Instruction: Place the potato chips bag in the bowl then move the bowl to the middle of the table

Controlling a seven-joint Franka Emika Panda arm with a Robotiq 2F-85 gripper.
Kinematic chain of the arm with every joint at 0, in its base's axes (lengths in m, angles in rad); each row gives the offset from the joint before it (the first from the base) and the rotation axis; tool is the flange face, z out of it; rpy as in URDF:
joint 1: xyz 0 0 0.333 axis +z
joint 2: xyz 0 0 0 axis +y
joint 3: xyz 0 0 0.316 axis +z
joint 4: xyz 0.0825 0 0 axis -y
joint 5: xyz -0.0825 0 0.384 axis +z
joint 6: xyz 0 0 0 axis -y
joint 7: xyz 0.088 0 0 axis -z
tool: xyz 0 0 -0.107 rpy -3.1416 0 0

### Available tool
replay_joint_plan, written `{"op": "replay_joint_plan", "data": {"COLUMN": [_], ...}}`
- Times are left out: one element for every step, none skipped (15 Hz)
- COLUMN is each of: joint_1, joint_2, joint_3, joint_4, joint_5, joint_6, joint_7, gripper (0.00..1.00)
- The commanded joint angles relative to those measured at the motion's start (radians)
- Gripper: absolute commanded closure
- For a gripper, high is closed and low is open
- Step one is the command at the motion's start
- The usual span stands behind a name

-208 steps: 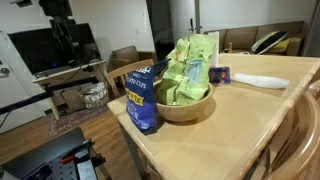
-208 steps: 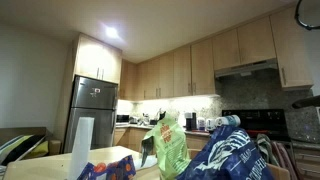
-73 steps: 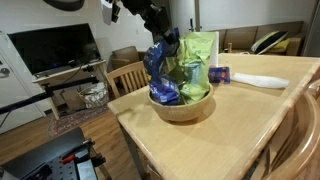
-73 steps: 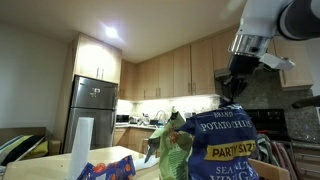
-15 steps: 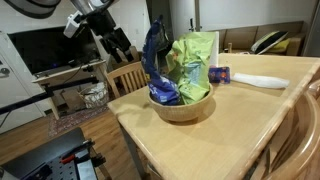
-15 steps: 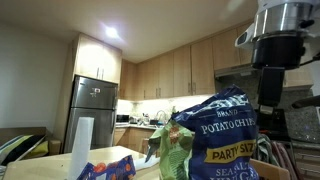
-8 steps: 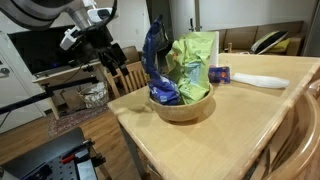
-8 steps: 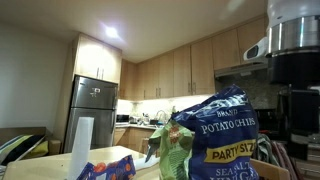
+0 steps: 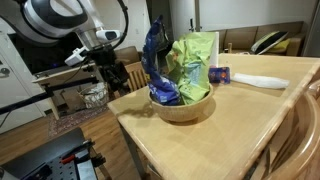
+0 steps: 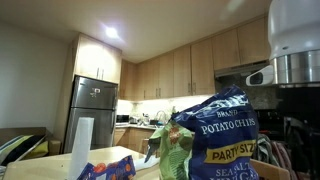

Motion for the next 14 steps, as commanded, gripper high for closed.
{"op": "replay_joint_plan", "data": {"joint_1": [-0.022, -0.025, -0.025, -0.028, -0.028, -0.031, -0.03, -0.029, -0.03, -0.027, -0.038, -0.04, -0.043, -0.047], "joint_2": [0.084, 0.105, 0.128, 0.145, 0.163, 0.177, 0.19, 0.2, 0.208, 0.218, 0.226, 0.231, 0.236, 0.238], "joint_3": [-0.006, -0.011, -0.02, -0.025, -0.032, -0.039, -0.047, -0.054, -0.06, -0.068, -0.063, -0.067, -0.069, -0.07], "joint_4": [0.0, 0.0, 0.0, 0.0, 0.0, 0.0, 0.0, 0.0, 0.0, 0.002, 0.004, 0.006, 0.006, 0.008], "joint_5": [-0.066, -0.079, -0.086, -0.099, -0.106, -0.122, -0.127, -0.135, -0.155, -0.161, -0.174, -0.191, -0.204, -0.225], "joint_6": [0.099, 0.121, 0.147, 0.16, 0.173, 0.184, 0.193, 0.201, 0.205, 0.208, 0.213, 0.215, 0.218, 0.221], "joint_7": [-0.004, -0.008, -0.016, -0.012, -0.014, -0.008, -0.007, -0.008, 0.003, 0.0, 0.006, 0.016, 0.018, 0.027], "gripper": [0.0, 0.0, 0.0, 0.0, 0.0, 0.0, 0.08, 0.26, 0.34, 0.42, 0.51, 0.58, 0.66, 0.73]}}
